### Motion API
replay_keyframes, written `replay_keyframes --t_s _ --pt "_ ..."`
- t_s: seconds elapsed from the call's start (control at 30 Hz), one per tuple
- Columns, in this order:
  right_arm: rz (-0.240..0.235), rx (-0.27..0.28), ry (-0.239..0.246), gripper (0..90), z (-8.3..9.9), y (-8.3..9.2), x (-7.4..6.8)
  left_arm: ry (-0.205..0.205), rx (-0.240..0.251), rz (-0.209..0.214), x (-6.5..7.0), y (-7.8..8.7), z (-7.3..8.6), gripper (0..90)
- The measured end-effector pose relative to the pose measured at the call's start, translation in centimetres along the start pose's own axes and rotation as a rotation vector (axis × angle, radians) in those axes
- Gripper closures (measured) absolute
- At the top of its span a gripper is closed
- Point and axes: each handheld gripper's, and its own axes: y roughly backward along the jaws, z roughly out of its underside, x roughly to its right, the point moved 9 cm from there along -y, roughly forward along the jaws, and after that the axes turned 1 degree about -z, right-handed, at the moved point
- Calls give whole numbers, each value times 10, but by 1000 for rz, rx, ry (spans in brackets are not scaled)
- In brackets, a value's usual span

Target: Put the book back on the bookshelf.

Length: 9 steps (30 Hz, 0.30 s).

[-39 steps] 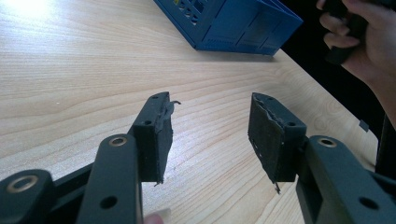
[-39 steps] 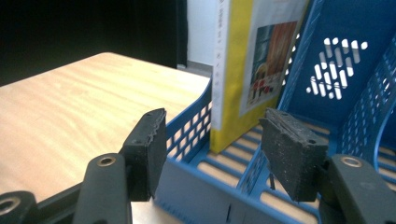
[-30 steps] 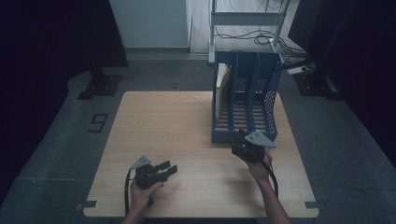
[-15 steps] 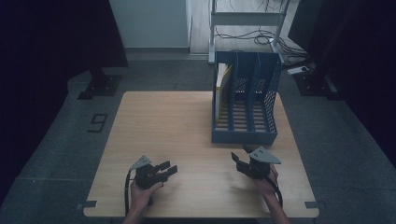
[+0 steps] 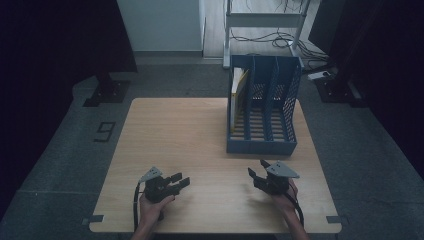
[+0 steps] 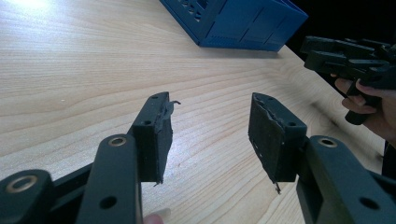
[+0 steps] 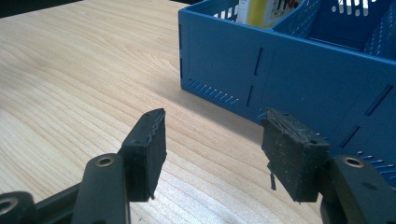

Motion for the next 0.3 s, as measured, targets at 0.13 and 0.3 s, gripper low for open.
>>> replay_keyframes --t_s 0.13,0.3 --pt "0 1 0 394 0 1 0 0 -2 -2 0 -1 0 494" --pt "-1 7 -7 394 0 2 2 -1 -3 -2 0 -1 0 494"
